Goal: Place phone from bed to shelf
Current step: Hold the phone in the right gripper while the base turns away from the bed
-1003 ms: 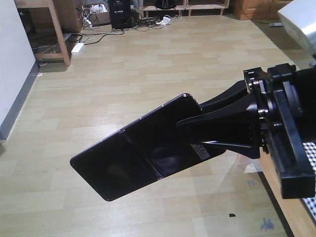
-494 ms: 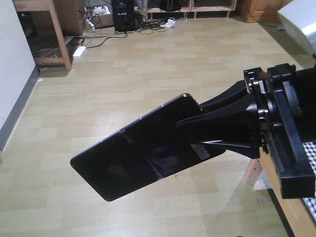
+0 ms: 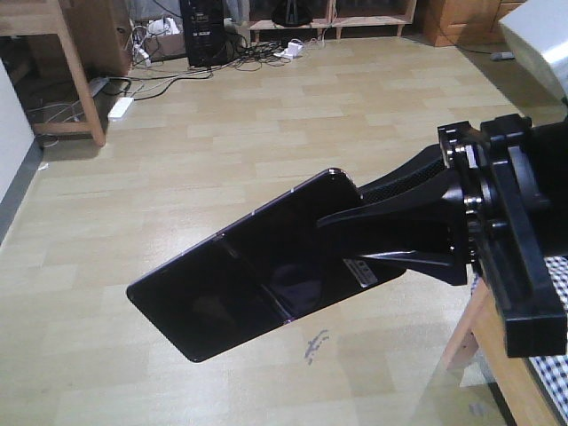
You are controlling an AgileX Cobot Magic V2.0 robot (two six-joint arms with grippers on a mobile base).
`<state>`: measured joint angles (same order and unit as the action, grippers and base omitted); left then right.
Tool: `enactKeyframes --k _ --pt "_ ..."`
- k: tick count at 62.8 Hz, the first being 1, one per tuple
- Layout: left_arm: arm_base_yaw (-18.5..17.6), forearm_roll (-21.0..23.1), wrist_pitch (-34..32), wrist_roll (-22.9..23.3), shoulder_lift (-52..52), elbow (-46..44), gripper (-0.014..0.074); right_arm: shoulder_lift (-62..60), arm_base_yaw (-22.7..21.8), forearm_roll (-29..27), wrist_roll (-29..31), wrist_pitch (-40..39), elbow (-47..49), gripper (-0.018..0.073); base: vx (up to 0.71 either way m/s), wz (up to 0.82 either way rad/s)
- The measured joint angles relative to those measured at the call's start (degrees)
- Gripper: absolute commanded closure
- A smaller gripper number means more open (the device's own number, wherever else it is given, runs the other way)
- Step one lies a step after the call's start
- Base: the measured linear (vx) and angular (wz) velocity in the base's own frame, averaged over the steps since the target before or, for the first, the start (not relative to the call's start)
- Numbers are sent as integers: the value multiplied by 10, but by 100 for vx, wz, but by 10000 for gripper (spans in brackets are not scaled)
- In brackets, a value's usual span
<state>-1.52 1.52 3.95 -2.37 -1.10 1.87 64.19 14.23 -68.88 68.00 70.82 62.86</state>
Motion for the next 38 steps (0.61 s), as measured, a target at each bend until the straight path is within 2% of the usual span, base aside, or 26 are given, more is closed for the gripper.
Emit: enactKeyframes --k 38 --pt "0 0 0 0 0 0 595 0 0 0 0 0 0 562 41 -6"
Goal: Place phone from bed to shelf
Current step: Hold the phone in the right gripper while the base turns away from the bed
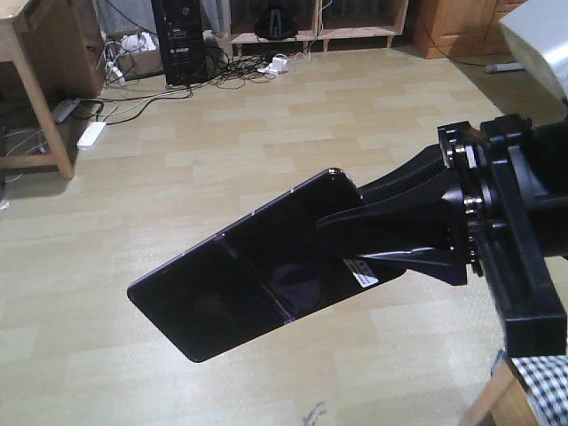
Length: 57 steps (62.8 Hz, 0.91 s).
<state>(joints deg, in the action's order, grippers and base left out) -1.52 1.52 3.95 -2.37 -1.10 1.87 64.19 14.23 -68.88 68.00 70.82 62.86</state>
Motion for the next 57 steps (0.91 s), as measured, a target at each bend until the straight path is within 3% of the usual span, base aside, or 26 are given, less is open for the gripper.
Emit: enactKeyframes --k 57 --pt "0 0 0 0 0 0 595 0 0 0 0 0 0 562 46 -11"
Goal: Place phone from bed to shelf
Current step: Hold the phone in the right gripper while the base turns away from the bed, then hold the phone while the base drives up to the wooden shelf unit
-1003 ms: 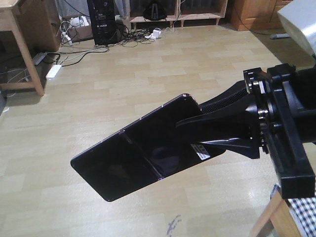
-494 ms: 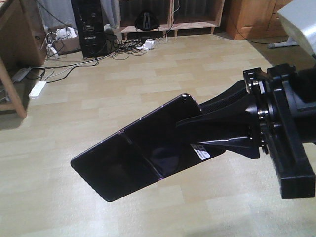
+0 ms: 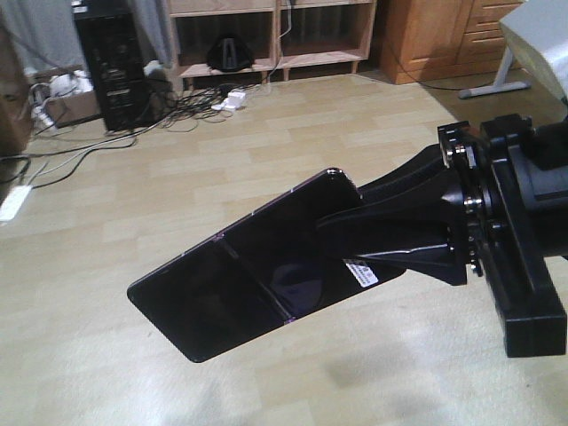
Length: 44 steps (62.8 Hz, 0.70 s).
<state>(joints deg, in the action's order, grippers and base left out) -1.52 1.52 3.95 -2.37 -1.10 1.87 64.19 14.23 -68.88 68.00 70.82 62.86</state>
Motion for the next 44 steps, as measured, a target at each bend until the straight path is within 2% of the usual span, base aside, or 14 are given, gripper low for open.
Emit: enactKeyframes --k 44 --pt "0 0 0 0 0 0 595 0 0 0 0 0 0 562 46 -18"
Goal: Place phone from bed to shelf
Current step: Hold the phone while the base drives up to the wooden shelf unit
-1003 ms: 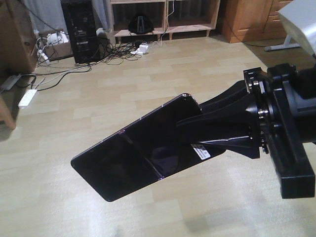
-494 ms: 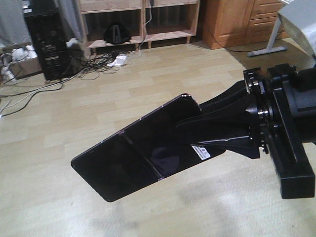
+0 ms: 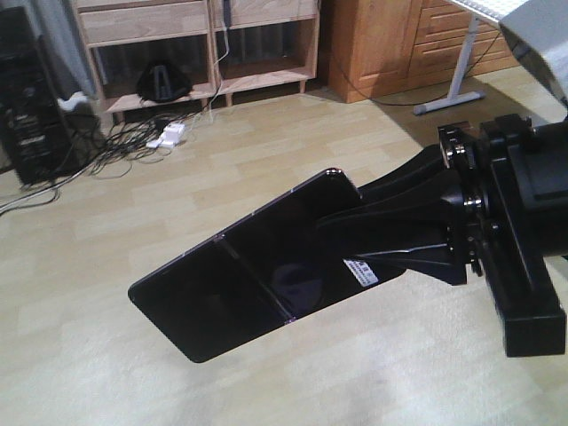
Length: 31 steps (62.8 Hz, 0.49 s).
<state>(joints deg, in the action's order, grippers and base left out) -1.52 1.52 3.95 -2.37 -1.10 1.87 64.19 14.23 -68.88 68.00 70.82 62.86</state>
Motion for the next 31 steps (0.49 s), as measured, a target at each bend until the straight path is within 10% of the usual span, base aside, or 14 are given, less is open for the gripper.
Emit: enactKeyframes --k 31 --pt "0 0 0 0 0 0 595 -1 0 0 0 0 0 562 49 -11"
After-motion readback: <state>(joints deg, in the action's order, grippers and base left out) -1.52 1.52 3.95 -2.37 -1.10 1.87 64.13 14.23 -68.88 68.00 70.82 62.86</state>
